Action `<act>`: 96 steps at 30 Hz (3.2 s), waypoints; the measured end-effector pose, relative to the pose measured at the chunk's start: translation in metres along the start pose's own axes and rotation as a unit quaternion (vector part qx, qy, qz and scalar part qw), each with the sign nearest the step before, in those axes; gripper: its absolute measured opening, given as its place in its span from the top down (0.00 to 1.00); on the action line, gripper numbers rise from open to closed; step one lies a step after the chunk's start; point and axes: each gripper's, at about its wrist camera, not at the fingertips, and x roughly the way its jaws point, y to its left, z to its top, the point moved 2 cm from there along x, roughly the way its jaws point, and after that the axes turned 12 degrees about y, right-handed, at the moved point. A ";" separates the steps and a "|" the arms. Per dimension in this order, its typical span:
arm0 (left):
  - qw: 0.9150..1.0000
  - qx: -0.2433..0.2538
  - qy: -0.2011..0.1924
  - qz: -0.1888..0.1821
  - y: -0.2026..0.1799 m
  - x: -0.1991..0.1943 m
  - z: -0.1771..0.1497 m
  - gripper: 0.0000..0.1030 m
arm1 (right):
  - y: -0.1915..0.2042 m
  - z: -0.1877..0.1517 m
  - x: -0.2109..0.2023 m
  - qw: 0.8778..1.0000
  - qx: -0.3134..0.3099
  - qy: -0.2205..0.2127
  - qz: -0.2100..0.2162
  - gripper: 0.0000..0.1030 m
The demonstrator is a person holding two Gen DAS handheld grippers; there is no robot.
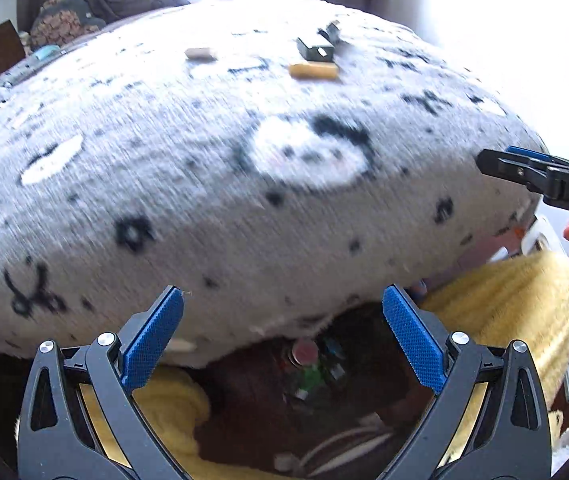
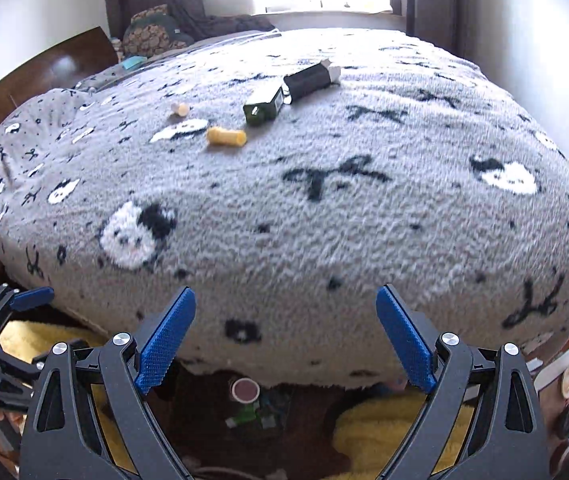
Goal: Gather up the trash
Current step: 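Raise both open grippers back over the bed, then grasp the green bottle with the right gripper while the left gripper grasps the yellow cylinder, then carry the yellow cylinder and green bottle down over the bed edge toward the bin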
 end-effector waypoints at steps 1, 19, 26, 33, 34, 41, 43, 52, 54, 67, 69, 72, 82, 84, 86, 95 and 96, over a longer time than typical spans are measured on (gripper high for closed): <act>1.000 -0.002 -0.004 0.004 0.003 -0.001 0.005 0.08 | -0.001 0.005 -0.001 1.000 0.000 -0.002 -0.001 0.11; 0.999 -0.024 -0.030 0.030 0.052 0.021 0.120 0.08 | 0.005 0.108 0.045 1.000 -0.003 -0.012 -0.006 0.11; 0.999 -0.014 -0.025 0.024 0.052 0.039 0.152 0.08 | 0.020 0.165 0.081 1.000 -0.004 -0.007 0.001 0.11; 1.000 0.002 -0.018 0.010 0.041 0.051 0.171 0.08 | 0.035 0.208 0.126 1.000 -0.011 0.027 0.001 0.26; 1.000 0.005 -0.017 0.008 0.038 0.052 0.172 0.08 | 0.035 0.213 0.132 0.999 -0.011 0.032 -0.006 0.30; 1.000 0.024 -0.014 -0.010 0.015 0.059 0.185 0.08 | 0.029 0.218 0.137 0.999 -0.015 0.031 -0.008 0.52; 0.999 0.028 -0.012 -0.015 0.008 0.062 0.191 0.08 | 0.023 0.216 0.127 1.000 -0.013 0.022 -0.001 0.52; 0.999 0.029 -0.005 -0.036 -0.019 0.081 0.217 0.09 | -0.005 0.214 0.078 1.000 -0.013 -0.028 -0.001 0.52; 0.999 0.026 -0.001 -0.035 -0.022 0.088 0.222 0.10 | -0.013 0.214 0.073 0.999 -0.008 -0.032 -0.005 0.52; 1.000 0.021 -0.002 -0.014 -0.022 0.091 0.228 0.49 | -0.043 0.183 0.056 0.999 0.004 -0.028 -0.021 0.52; 1.000 0.018 -0.004 -0.013 -0.019 0.085 0.223 0.49 | -0.041 0.175 0.051 0.999 0.003 -0.029 -0.023 0.52; 1.000 0.012 -0.013 -0.009 -0.014 0.071 0.213 0.49 | -0.038 0.164 0.041 0.999 0.001 -0.032 -0.027 0.52; 0.997 -0.004 -0.071 0.002 -0.002 -0.002 0.171 0.49 | -0.016 0.119 -0.005 0.998 -0.008 -0.055 -0.028 0.52; 0.997 -0.004 -0.080 -0.001 -0.003 -0.015 0.161 0.49 | -0.011 0.110 -0.014 0.998 -0.012 -0.061 -0.025 0.52; 0.996 -0.002 -0.088 -0.001 -0.006 -0.027 0.149 0.49 | -0.004 0.100 -0.023 0.997 -0.018 -0.067 -0.022 0.52; 0.993 -0.001 -0.114 0.009 -0.010 -0.066 0.092 0.49 | 0.020 0.053 -0.053 0.996 -0.034 -0.084 -0.010 0.52; 0.993 -0.002 -0.116 0.009 -0.010 -0.069 0.086 0.49 | 0.023 0.048 -0.055 0.996 -0.034 -0.084 -0.011 0.52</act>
